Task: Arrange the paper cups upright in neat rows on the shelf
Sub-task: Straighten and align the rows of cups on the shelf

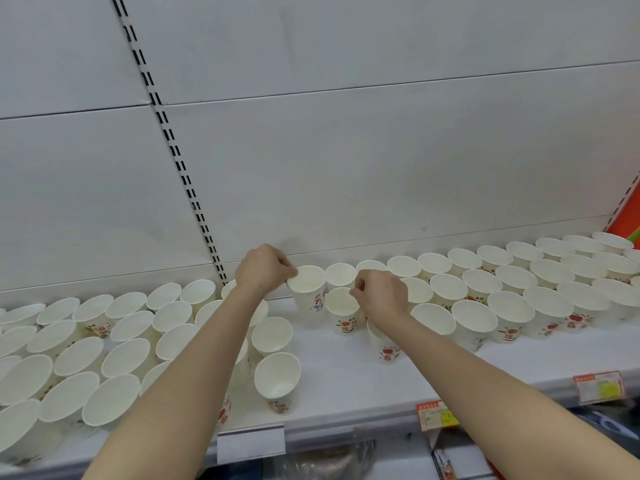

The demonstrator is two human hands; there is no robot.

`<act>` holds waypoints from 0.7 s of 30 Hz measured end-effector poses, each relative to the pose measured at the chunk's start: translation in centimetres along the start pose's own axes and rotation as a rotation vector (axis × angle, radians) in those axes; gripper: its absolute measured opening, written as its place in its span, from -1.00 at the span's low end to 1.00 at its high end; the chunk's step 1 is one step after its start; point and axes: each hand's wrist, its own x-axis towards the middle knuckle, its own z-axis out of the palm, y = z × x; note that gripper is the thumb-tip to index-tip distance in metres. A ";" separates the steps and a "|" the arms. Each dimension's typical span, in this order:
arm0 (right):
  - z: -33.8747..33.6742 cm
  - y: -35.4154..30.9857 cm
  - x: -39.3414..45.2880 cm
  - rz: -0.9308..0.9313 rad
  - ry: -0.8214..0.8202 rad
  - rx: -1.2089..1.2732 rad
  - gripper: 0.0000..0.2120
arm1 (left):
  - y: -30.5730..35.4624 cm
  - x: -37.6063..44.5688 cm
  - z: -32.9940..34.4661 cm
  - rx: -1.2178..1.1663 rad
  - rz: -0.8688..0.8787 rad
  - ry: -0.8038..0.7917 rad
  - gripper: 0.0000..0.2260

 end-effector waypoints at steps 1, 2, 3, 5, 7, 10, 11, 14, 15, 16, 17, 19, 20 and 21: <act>-0.3 0.2 -0.3 -0.021 0.027 0.069 -0.93 | 0.4 -0.4 -0.1 -0.001 0.011 -0.009 -0.95; -0.7 0.3 -0.7 -0.058 0.050 0.153 -0.94 | 0.8 -0.7 -0.1 0.002 0.019 -0.017 -0.95; -1.1 0.6 -1.1 -0.109 0.063 0.243 -0.95 | 1.1 -1.1 -0.2 0.008 0.025 -0.024 -0.95; -2.1 1.0 -2.1 -0.220 0.053 0.414 -0.92 | 1.7 -2.1 -0.5 0.027 0.036 -0.039 -0.95; -3.0 1.3 -3.0 -0.279 0.012 0.525 -0.87 | 2.1 -3.2 -0.9 0.076 0.035 -0.025 -0.96; -3.7 2.3 -3.9 -0.285 -0.005 0.579 -0.89 | 2.2 -4.9 -1.7 0.163 0.017 0.017 -0.97; -3.8 2.9 -4.3 -0.283 0.002 0.570 -0.91 | 2.2 -5.4 -1.9 0.161 0.020 0.010 -0.97; -4.0 5.4 -6.1 -0.270 0.037 0.470 -0.95 | 2.4 -7.1 -1.4 0.092 0.075 -0.092 -0.97; -3.9 6.3 -6.6 -0.271 0.057 0.420 -0.95 | 2.7 -7.6 -0.8 0.073 0.102 -0.124 -0.97; -3.9 7.1 -7.1 -0.282 0.076 0.370 -0.95 | 3.0 -8.1 -0.1 0.061 0.124 -0.145 -0.97; -3.9 7.8 -7.6 -0.298 0.090 0.327 -0.95 | 3.4 -8.5 0.7 0.051 0.142 -0.158 -0.97; -3.8 8.7 -8.1 -0.343 0.102 0.261 -0.94 | 4.2 -8.9 2.3 0.039 0.175 -0.174 -0.94; -3.8 9.1 -8.3 -0.367 0.101 0.233 -0.93 | 4.6 -9.1 3.1 0.049 0.195 -0.173 -0.94; -3.8 9.4 -8.4 -0.394 0.103 0.205 -0.90 | 5.0 -9.2 3.8 0.067 0.213 -0.165 -0.95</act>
